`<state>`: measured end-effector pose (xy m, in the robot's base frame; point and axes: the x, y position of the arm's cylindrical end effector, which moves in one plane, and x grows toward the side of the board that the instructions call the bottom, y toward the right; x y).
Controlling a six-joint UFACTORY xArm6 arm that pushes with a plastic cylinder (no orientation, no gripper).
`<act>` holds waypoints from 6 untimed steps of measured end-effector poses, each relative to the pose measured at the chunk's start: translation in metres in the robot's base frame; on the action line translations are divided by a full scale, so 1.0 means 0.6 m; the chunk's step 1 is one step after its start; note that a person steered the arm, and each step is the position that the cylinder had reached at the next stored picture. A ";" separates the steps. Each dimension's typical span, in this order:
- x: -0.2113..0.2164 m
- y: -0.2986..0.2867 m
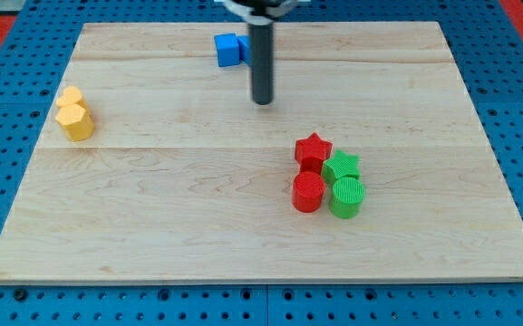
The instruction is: Move your arm towards green star
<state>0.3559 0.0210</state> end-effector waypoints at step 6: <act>0.137 0.376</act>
